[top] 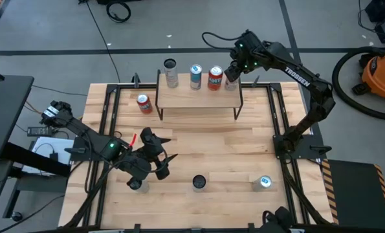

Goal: Place canned beverage on shelf
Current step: Put the top white pink soda can on the shelf

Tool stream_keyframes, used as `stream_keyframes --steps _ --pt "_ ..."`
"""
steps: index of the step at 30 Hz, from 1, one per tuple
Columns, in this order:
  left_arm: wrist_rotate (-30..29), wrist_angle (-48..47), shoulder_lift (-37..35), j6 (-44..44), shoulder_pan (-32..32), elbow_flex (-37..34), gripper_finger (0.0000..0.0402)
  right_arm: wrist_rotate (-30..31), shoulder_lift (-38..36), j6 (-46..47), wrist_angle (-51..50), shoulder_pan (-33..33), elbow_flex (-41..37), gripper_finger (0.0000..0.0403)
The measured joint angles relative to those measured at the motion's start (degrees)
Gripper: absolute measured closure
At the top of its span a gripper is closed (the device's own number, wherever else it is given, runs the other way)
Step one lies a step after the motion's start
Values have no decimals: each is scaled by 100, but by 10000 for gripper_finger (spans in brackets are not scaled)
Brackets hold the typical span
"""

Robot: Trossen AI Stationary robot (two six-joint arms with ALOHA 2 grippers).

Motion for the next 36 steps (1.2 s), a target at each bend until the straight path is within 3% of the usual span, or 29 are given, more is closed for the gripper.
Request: stream_keyframes --steps 36 --pt "0 0 0 7 0 0 91 -198 2 -209 126 32 -236 83"
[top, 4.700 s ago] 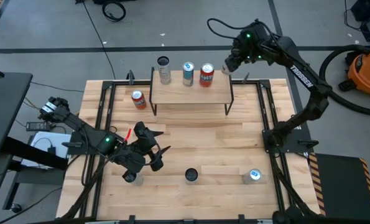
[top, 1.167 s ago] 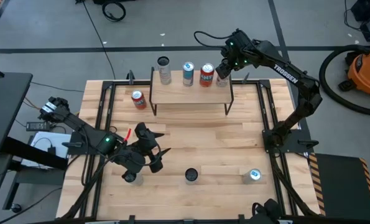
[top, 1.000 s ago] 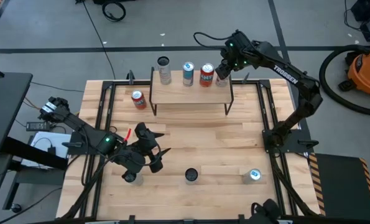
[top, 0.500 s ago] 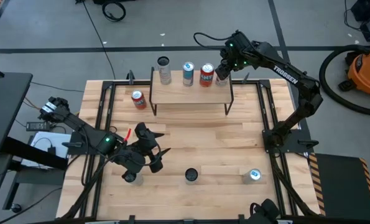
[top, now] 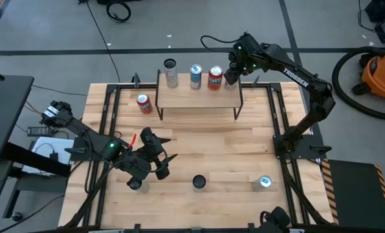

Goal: Place canned beverage on shelf
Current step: Put the top white pink soda can on the shelf

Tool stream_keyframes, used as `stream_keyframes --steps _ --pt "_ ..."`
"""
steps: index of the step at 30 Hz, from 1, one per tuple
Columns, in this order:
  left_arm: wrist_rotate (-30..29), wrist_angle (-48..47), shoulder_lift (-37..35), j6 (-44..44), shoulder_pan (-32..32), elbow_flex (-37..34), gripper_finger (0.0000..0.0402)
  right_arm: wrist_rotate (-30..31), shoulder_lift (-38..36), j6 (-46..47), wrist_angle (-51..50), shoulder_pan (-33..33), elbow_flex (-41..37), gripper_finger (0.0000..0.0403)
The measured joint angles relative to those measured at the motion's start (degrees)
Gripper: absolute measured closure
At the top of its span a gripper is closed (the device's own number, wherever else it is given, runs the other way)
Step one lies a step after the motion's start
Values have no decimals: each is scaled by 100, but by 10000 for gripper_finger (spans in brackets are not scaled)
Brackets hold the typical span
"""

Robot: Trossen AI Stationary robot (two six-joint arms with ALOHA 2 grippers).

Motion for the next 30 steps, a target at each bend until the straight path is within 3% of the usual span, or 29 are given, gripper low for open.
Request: stream_keyframes --steps 15,30 --pt "2 0 -2 -2 0 0 91 35 -4 -145 100 0 7 52" --pt "1 -2 -1 2 0 0 91 86 -186 -156 255 -74 13 47"
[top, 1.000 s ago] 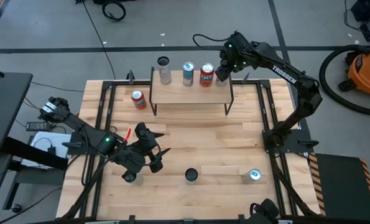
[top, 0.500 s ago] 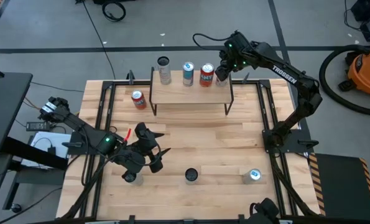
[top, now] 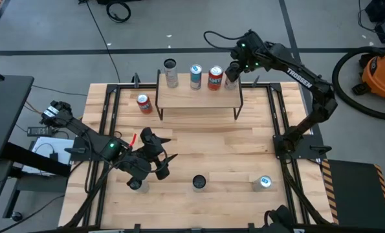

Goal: Place canned beverage on shelf
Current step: Put the top white pink soda can on the shelf, then put the white yellow soda can on the shelf aligned with the other white yellow soda can

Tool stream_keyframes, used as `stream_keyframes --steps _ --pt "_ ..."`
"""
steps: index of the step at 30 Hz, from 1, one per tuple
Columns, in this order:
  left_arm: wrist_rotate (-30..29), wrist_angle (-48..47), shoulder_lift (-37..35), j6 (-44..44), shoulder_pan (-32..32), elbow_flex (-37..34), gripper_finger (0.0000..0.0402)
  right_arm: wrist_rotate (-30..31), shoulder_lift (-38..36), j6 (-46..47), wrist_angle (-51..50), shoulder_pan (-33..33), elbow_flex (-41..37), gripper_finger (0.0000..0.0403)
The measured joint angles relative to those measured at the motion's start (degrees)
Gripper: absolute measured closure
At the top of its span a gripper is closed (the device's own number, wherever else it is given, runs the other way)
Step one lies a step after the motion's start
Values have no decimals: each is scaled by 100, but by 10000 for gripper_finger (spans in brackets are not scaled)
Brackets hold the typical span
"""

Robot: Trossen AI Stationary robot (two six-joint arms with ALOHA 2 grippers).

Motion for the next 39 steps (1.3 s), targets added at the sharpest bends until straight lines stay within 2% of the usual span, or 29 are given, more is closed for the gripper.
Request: stream_keyframes --steps 10,20,23,28,32,36,39 --pt "0 0 0 2 2 0 91 -10 -555 2 468 -2 9 47" --pt "-1 46 -1 169 2 0 91 -626 -1303 171 512 -2 9 48" --pt "-1 76 0 319 5 0 91 -618 -1505 158 453 -2 9 49" --pt "-1 183 1 1065 152 0 91 -596 -1885 157 2 21 9 48" --pt "-1 190 0 922 342 0 91 -558 -2180 160 -473 176 7 50" --pt "-2 100 1 892 433 0 91 -165 -2530 295 -727 457 7 50" --pt "-2 94 -1 1431 389 0 91 -32 -2820 343 -859 693 7 50"
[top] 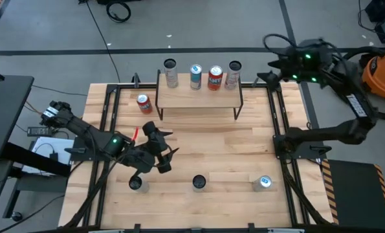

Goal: Place canned beverage on shelf
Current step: Put the white yellow soda can on the shelf aligned with the other white yellow soda can

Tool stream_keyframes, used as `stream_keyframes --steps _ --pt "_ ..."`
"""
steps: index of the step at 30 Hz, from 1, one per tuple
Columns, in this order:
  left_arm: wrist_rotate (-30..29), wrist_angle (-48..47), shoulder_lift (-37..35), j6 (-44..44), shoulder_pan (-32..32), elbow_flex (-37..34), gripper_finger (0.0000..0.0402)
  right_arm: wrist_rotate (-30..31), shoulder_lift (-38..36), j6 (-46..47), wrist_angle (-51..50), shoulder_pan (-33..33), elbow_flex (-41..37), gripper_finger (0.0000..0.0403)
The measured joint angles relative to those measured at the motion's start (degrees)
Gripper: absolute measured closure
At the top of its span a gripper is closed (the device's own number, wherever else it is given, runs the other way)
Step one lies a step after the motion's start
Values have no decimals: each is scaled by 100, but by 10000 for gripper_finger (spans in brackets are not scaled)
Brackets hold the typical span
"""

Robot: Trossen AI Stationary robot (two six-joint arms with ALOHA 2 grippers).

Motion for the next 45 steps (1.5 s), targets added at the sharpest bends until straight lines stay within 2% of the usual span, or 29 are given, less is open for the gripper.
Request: stream_keyframes --steps 3,5,8,11,14,17,20,26,31,34,40,45 --pt "-31 -83 -84 85 -70 -2 91 15 -342 9 -41 224 0 50" --pt "-84 -248 -214 -188 -96 4 91 67 -565 47 -39 346 0 50" --pt "-264 -992 -358 -930 -188 3 91 252 -925 159 33 474 -116 50" --pt "-679 -1644 -464 -1594 -385 2 91 345 -1365 216 84 533 -472 50" --pt "-880 -1868 -534 -1809 -577 2 91 279 -1778 327 382 541 -961 50" --pt "-884 -1955 -564 -1861 -718 2 91 37 -2120 343 688 541 -1479 50" --pt "-893 -2045 -587 -2166 -874 2 91 131 -2421 439 724 541 -1930 50" --pt "-894 -2698 -577 -3216 -1274 -2 91 174 -2835 621 754 539 -2643 50" --pt "-923 -2949 -576 -3726 -1642 -2 91 154 -3122 767 815 539 -3106 50" --pt "-831 -2983 -575 -3763 -1872 -2 91 143 -3297 785 812 539 -3327 50" --pt "-113 -2852 -573 -3785 -2083 -2 91 141 -3576 785 961 539 -3635 50" --pt "148 -2201 -557 -3550 -2083 -2 91 141 -3672 785 983 539 -3751 50"
